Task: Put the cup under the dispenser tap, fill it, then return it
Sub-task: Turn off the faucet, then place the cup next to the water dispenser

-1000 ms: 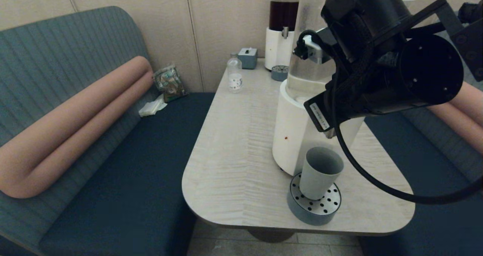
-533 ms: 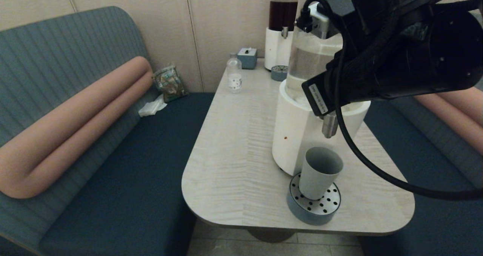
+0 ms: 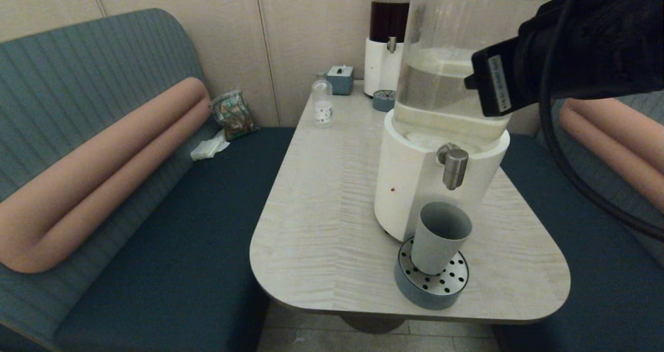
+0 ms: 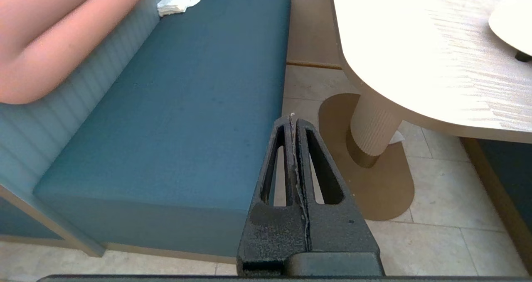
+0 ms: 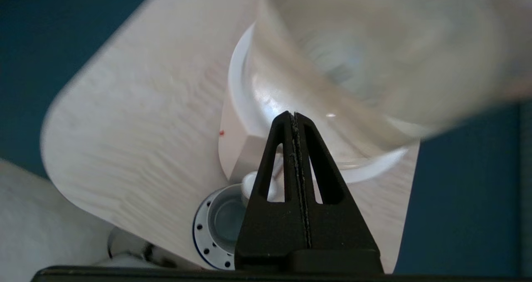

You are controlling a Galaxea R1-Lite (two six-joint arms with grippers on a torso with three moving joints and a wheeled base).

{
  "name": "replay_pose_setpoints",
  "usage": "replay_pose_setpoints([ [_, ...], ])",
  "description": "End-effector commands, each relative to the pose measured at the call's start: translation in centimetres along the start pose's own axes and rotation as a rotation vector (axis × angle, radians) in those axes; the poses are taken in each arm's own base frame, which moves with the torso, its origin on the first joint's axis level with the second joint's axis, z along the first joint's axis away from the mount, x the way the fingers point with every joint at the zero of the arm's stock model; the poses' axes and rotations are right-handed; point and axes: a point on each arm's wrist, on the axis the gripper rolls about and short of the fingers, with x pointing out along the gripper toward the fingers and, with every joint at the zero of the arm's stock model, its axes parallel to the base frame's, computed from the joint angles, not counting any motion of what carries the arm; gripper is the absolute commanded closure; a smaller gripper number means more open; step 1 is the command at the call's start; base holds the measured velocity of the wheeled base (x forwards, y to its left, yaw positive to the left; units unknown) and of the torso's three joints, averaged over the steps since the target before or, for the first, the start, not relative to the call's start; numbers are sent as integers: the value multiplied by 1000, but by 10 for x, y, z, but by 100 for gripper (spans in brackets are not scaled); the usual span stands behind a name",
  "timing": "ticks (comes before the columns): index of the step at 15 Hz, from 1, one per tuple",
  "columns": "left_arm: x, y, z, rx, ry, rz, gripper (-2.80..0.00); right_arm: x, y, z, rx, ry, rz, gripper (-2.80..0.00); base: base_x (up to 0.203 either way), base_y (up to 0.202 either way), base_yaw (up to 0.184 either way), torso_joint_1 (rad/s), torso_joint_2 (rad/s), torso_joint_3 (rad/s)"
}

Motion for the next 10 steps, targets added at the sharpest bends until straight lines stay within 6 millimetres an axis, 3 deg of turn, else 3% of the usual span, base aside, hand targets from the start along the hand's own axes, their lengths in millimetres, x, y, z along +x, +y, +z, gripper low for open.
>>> replay_pose_setpoints([
  [1, 0, 0, 0, -1, 1, 1, 0, -31, -20, 4, 41, -66, -1, 0, 0, 0, 0, 0, 0, 0],
  [6, 0, 0, 0, -1, 1, 1, 0, -97, -60, -2, 127, -201, 8, 0, 0, 0, 0, 0, 0, 0],
  [10, 0, 0, 0, -1, 1, 0, 0, -149, -107, -32, 172, -262, -129, 0, 0, 0, 0, 0, 0, 0],
])
